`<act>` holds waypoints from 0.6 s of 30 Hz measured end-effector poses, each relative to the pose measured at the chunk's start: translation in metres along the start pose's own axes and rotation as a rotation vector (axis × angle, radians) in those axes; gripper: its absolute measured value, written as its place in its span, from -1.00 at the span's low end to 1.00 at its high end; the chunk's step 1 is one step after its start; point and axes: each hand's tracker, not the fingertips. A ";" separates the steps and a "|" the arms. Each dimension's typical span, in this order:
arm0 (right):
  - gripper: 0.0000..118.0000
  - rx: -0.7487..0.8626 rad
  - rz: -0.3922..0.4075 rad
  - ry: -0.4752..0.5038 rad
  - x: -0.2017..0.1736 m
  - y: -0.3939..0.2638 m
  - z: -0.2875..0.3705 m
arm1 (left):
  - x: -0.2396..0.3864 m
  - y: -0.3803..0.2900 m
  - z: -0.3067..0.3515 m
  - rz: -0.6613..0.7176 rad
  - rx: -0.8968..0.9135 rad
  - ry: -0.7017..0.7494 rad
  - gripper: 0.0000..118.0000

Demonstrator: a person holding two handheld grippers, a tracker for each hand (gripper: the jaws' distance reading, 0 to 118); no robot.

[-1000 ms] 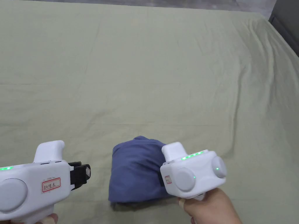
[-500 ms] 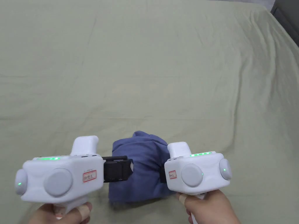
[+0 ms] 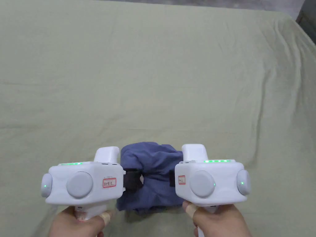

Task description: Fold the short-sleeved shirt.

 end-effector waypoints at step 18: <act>-0.87 0.055 0.347 0.354 -0.406 0.007 0.060 | -0.348 -0.003 0.214 0.251 0.018 0.457 -0.36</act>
